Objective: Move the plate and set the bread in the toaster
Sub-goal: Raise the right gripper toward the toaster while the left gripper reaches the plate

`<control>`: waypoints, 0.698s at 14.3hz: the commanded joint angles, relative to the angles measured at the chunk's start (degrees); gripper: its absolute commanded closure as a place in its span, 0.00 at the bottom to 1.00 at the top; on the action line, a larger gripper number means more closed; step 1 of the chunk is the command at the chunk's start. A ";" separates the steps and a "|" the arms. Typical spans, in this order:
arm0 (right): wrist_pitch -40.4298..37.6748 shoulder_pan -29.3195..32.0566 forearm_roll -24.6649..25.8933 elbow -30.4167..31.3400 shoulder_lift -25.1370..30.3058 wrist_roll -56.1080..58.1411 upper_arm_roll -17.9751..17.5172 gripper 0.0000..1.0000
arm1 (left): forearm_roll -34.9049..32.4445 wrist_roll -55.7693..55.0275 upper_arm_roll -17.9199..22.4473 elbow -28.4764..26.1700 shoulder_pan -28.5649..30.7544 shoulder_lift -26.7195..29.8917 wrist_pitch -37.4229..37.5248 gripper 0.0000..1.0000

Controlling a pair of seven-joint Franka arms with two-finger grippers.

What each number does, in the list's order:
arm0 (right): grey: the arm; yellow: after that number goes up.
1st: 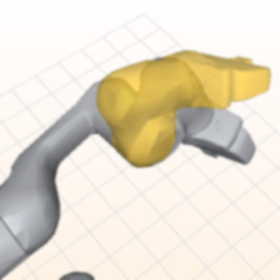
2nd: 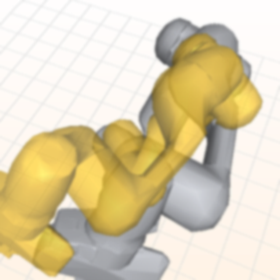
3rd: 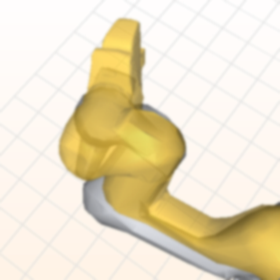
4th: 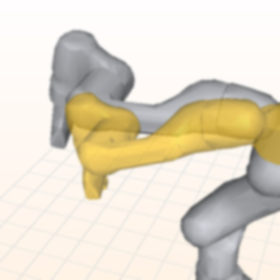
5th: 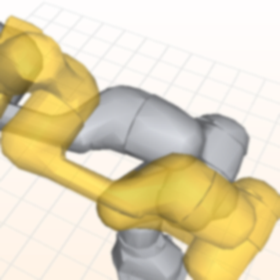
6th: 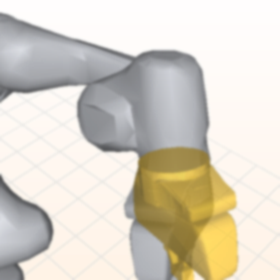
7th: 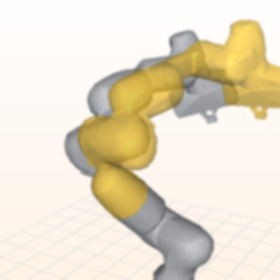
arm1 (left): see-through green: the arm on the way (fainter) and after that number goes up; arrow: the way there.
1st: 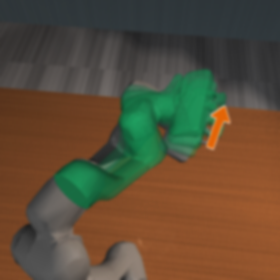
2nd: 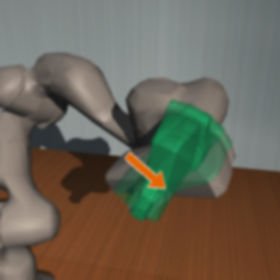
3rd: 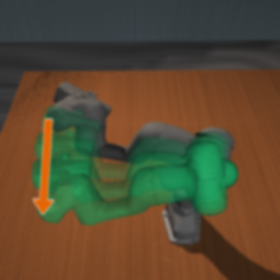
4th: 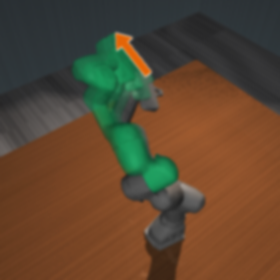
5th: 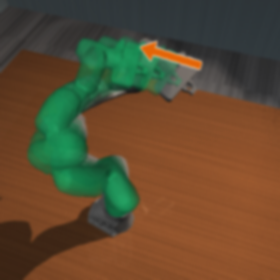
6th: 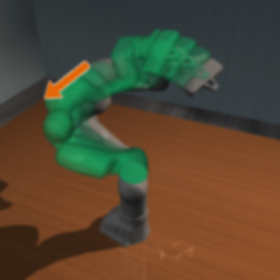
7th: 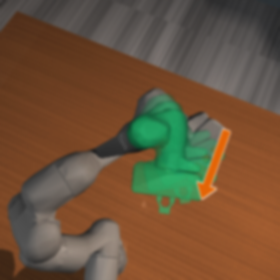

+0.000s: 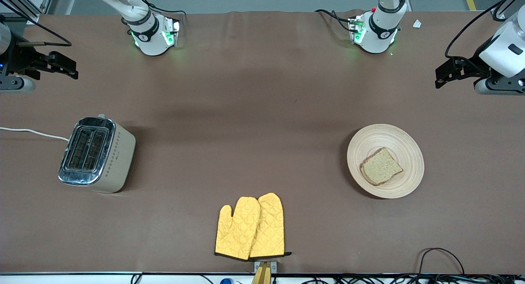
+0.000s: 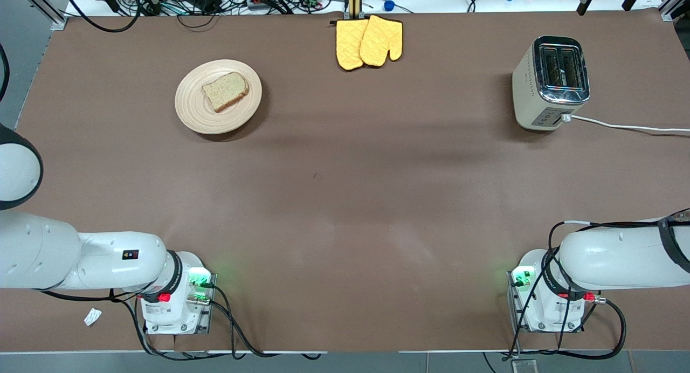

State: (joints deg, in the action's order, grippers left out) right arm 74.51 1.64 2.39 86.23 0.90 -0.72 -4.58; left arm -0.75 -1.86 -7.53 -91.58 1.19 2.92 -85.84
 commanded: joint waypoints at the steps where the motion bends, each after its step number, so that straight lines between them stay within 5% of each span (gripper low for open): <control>1: -0.86 0.38 0.51 0.96 1.21 -0.86 -0.26 0.00 | 0.13 0.90 -0.11 1.06 -0.13 -0.37 0.85 0.00; 10: -0.51 0.38 0.34 0.78 1.21 -0.86 -0.26 0.00 | 5.39 2.13 0.85 7.30 4.86 -10.90 0.76 0.00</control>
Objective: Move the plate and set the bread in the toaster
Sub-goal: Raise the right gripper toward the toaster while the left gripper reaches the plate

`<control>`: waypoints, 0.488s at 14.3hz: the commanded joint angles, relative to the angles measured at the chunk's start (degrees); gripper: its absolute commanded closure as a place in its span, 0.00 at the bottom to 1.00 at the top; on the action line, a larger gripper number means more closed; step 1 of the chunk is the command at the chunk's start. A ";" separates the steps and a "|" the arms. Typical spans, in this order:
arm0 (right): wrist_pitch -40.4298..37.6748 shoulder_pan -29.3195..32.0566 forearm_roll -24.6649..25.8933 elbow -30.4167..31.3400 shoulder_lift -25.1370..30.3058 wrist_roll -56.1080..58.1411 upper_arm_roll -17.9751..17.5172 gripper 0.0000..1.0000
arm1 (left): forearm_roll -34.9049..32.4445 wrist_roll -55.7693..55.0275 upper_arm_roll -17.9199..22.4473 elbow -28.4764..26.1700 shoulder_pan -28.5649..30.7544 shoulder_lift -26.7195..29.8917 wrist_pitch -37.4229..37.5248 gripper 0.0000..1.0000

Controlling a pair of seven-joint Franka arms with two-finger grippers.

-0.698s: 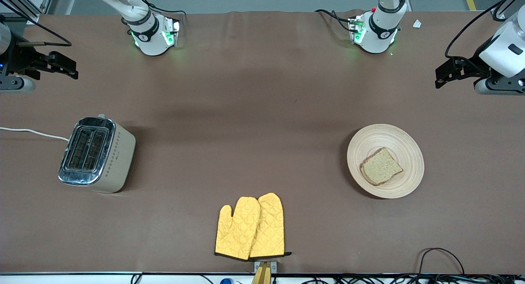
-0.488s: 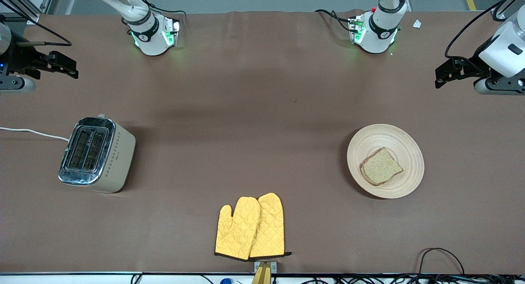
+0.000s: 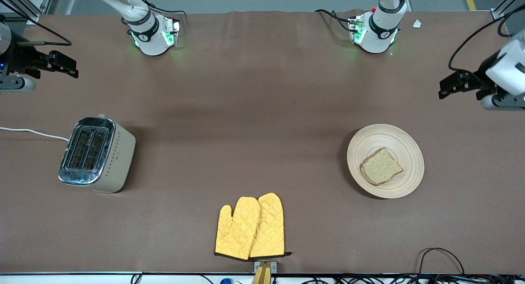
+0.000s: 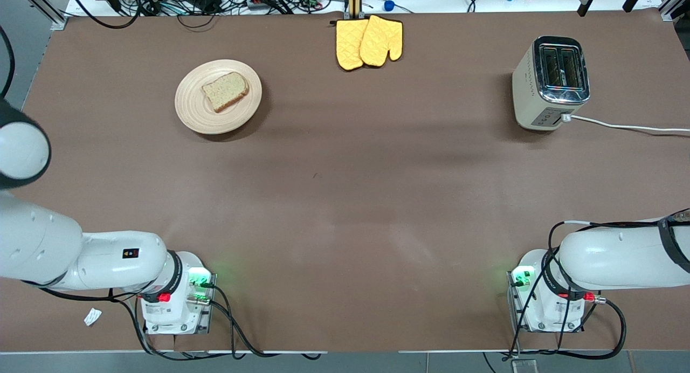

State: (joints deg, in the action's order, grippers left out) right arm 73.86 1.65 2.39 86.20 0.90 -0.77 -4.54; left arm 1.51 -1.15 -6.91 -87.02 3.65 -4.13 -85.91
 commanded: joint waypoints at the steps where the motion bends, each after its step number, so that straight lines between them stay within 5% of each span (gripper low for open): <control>1: 0.23 0.46 0.34 0.82 1.21 -0.82 -0.20 0.00 | 3.85 1.67 0.15 2.65 4.50 -5.43 0.40 0.00; 7: 0.41 0.37 0.25 0.55 1.21 -0.82 -0.29 0.00 | 16.92 10.19 0.15 -0.06 17.41 -14.23 -4.52 0.00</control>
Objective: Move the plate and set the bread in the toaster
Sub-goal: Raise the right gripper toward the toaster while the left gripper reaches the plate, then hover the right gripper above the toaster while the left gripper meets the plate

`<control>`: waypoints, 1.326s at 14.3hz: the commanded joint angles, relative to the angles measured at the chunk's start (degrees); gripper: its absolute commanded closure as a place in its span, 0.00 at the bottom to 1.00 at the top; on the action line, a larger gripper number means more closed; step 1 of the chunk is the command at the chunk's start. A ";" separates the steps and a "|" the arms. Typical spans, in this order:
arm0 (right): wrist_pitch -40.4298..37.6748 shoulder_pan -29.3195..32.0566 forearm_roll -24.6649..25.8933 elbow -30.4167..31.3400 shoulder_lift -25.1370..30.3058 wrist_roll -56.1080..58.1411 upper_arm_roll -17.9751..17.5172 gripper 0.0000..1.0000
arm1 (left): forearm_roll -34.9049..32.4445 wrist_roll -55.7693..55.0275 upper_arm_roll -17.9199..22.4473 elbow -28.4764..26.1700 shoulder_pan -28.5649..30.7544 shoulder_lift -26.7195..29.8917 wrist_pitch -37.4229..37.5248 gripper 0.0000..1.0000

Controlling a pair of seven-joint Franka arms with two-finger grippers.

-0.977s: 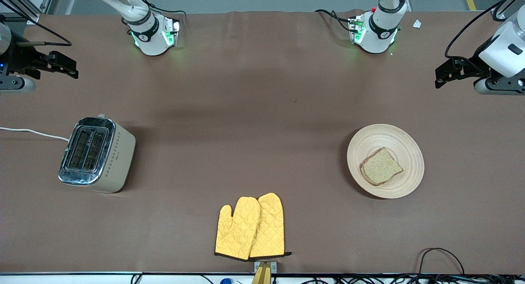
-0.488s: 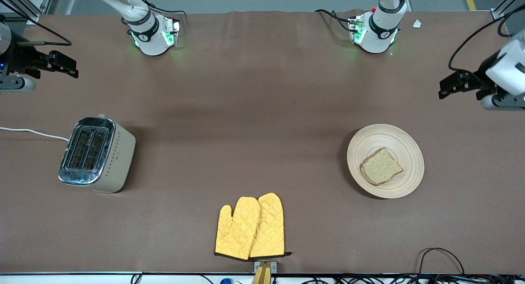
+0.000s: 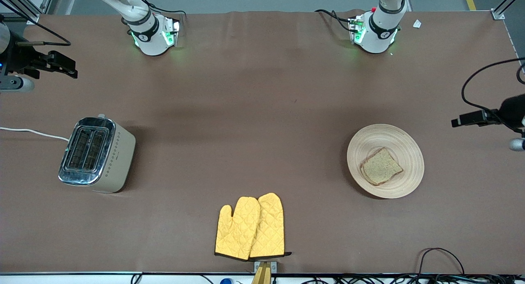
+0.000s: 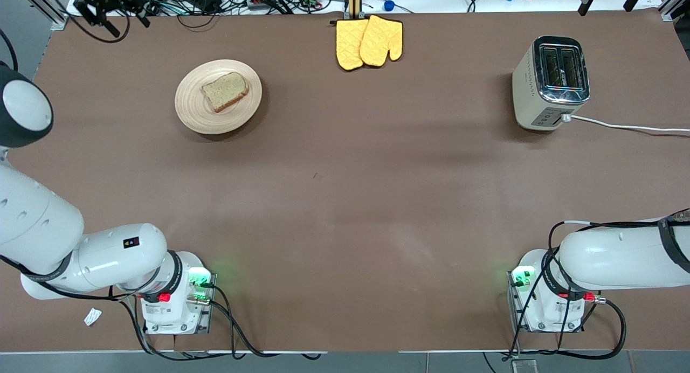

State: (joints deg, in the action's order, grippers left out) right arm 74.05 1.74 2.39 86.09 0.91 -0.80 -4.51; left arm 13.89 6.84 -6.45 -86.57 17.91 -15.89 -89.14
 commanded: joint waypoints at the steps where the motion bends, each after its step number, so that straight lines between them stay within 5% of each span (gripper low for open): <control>1: 0.22 0.20 -0.01 0.66 1.12 -0.78 -0.41 0.00 | 7.17 3.52 -0.32 -1.40 5.36 -3.87 -2.17 0.00; 10: 0.04 -4.46 -0.72 1.10 1.12 -0.96 -0.76 0.00 | 22.92 15.56 -0.32 -1.93 16.01 -21.26 -6.93 0.00; 14: 2.41 -8.93 -0.72 1.19 -0.98 -4.97 -0.76 0.00 | 23.90 20.22 -0.49 -1.84 16.89 -24.97 -10.61 0.05; 19: 6.53 -7.37 -12.90 1.36 -6.34 -7.72 -0.32 0.00 | 29.52 29.70 -0.76 -1.76 16.63 -30.59 -14.83 0.13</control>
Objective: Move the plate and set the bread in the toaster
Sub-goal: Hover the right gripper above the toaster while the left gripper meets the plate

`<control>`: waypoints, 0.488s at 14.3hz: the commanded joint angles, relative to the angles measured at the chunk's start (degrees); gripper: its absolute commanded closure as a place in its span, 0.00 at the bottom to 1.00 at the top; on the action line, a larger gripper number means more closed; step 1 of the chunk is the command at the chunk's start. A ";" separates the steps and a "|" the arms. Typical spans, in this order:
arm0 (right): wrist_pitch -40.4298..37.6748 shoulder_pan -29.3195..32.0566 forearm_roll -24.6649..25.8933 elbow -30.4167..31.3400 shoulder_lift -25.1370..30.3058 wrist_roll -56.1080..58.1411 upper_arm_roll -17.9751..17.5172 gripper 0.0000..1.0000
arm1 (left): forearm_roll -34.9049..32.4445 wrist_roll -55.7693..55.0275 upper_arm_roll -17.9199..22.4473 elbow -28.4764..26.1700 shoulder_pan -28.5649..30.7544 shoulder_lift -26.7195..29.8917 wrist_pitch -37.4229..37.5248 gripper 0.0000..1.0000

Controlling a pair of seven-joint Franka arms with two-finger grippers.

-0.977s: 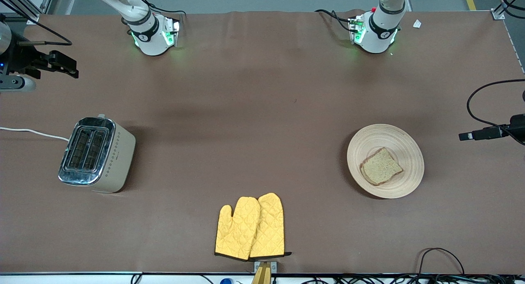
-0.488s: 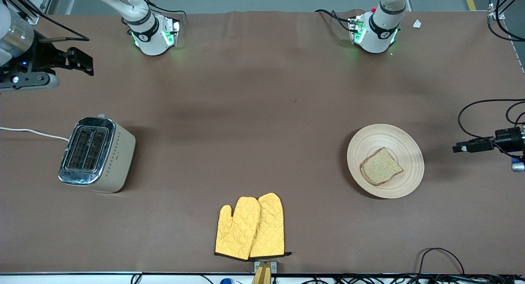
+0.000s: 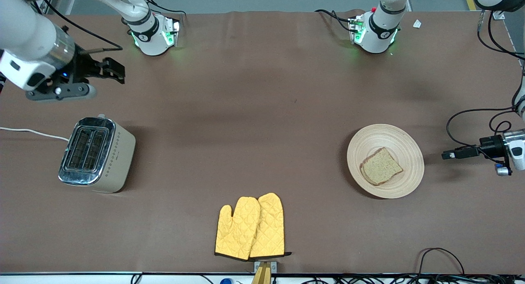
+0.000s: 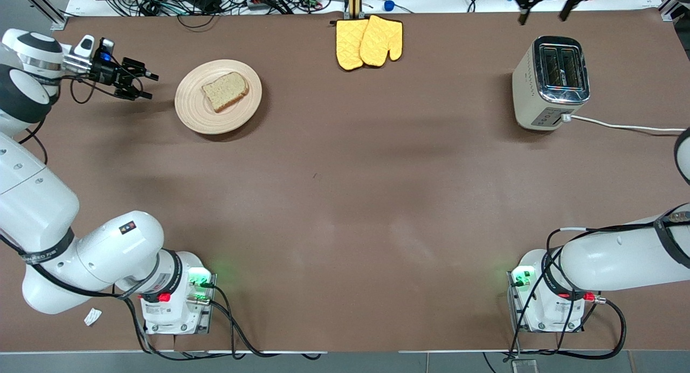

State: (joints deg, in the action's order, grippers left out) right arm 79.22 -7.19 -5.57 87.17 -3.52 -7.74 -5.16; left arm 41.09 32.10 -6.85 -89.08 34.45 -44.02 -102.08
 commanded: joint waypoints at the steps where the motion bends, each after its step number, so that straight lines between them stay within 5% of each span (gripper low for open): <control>1: 2.77 1.66 -6.02 0.54 -2.88 -0.78 0.32 0.00 | 3.19 6.29 -0.35 0.75 -0.17 -3.18 -2.42 0.14; 7: 10.69 1.40 -13.15 4.59 -7.10 -0.87 0.23 0.00 | 5.58 10.87 -0.53 0.83 -1.49 -5.47 -5.58 0.17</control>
State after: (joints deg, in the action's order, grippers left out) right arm 88.69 -6.05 -16.87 90.48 -10.27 -7.81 -4.58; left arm 45.64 41.02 -7.39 -88.92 33.52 -49.21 -106.04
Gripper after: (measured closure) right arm 0.000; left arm 0.163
